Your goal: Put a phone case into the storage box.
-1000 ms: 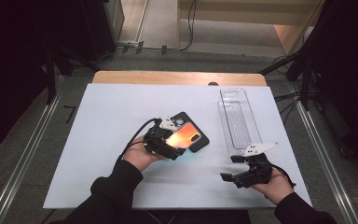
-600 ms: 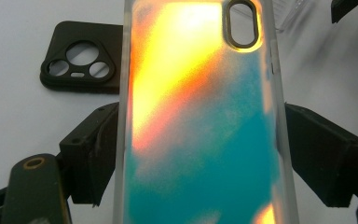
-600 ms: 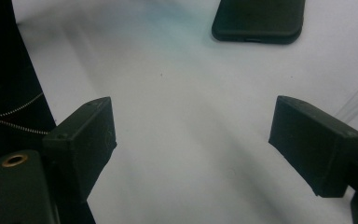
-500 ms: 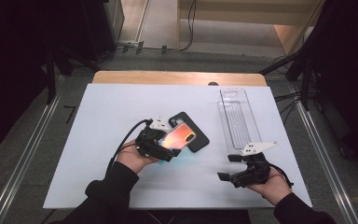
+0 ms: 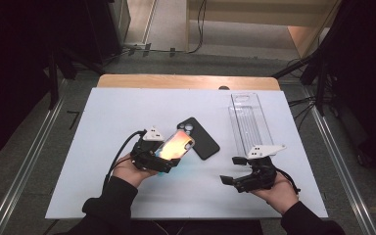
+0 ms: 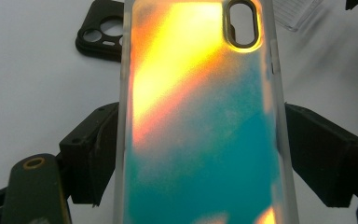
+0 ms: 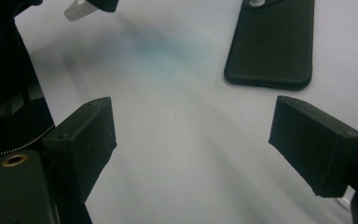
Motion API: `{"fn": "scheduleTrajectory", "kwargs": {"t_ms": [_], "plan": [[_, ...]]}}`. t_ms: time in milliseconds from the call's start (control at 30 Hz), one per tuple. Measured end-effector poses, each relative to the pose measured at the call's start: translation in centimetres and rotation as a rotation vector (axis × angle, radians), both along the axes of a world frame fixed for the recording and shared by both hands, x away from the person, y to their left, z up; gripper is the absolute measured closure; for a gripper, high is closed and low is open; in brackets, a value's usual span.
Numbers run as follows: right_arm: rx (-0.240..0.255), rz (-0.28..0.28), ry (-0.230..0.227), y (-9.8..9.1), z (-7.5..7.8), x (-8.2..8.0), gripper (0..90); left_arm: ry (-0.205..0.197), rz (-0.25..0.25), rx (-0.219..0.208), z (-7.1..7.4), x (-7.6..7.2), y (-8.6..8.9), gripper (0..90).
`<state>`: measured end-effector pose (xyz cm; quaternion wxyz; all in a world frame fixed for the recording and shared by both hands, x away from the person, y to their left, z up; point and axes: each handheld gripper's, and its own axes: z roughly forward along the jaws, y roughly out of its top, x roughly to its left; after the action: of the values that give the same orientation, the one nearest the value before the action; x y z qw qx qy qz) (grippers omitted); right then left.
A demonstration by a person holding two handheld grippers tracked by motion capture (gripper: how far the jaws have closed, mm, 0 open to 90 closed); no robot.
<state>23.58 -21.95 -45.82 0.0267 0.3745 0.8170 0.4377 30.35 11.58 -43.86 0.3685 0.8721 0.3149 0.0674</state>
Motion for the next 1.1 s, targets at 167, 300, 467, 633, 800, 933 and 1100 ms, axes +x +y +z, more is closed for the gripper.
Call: {"fn": "scheduleTrajectory", "kwargs": {"t_ms": [167, 300, 467, 633, 800, 933, 1100], "plan": [[0.027, -0.009, 0.0, 0.6, 0.4, 0.4, 12.6, -0.033, 0.046, -0.038, -0.1, -0.3, 0.3, 17.1], [0.046, -0.018, -0.001, 1.1, 0.8, 0.9, 12.7, -0.044, 0.071, -0.061, -0.4, -0.5, 0.1, 17.1], [0.062, -0.022, 0.002, 1.9, 1.3, 1.4, 12.7, -0.079, 0.089, -0.062, -0.7, -1.0, -0.1, 17.1], [0.061, -0.024, 0.0, 2.9, 1.6, 2.0, 12.7, -0.088, 0.119, -0.125, -1.3, -1.3, -0.4, 17.1], [0.058, -0.037, 0.002, 3.4, 1.8, 2.5, 12.7, -0.103, 0.141, -0.158, -1.6, -1.6, -0.6, 17.1], [0.068, -0.056, 0.008, 3.4, 1.9, 2.8, 12.7, -0.135, 0.157, -0.192, -1.7, -1.6, -0.6, 17.1], [0.084, -0.071, -0.013, 3.7, 2.3, 3.3, 12.8, -0.186, 0.169, -0.192, -2.4, -1.8, -0.8, 17.1]]}}
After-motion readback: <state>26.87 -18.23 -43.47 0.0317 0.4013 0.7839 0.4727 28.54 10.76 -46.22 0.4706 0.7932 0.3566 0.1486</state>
